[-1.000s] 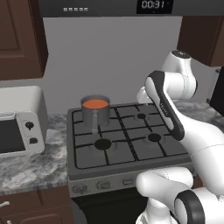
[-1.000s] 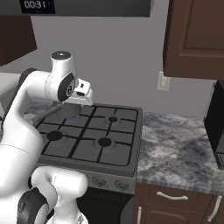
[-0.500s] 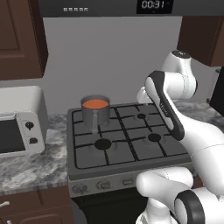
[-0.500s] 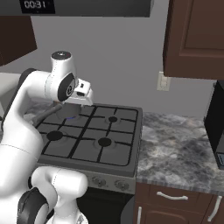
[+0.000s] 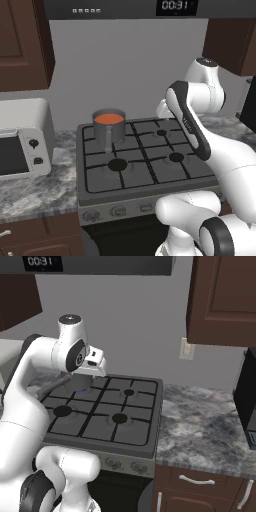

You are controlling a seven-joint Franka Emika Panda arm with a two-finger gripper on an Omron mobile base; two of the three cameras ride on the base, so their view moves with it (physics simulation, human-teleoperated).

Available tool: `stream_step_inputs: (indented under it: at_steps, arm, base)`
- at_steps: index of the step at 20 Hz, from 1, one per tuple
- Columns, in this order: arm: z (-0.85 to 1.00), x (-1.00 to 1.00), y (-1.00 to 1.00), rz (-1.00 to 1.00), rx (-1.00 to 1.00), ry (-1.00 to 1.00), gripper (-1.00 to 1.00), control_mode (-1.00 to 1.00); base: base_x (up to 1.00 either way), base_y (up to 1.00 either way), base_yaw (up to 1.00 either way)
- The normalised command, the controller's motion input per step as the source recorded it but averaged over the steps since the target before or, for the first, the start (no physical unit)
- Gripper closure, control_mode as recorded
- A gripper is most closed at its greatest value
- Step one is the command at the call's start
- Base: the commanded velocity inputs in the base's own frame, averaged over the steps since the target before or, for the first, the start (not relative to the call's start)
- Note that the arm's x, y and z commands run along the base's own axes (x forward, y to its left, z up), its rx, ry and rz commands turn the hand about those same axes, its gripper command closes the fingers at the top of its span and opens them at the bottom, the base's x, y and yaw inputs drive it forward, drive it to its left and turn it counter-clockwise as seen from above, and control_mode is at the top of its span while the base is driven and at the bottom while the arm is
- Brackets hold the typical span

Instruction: Wait until the marinara sauce is simmered to a deep red color and then turn off the stove.

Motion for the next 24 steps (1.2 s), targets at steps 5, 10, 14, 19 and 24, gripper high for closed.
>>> stream_step_inputs:
  at_steps: [5,10,14,19,24]
  arm:
    - [0.00,0.00,0.00,0.00,0.00,0.00,-1.00,-1.00]
    - [0.00,0.00,0.00,0.00,0.00,0.00,-1.00,-1.00]
    - [0.00,0.00,0.00,0.00,0.00,0.00,-1.00,-1.00]
    - [0.00,0.00,0.00,0.00,0.00,0.00,-1.00,-1.00]
    - [0.00,0.00,0.00,0.00,0.00,0.00,-1.00,-1.00]
  base:
    - [0.00,0.00,0.00]
    - [0.00,0.00,0.00]
    - [0.00,0.00,0.00]
    - [0.00,0.00,0.00]
    - [0.00,0.00,0.00]
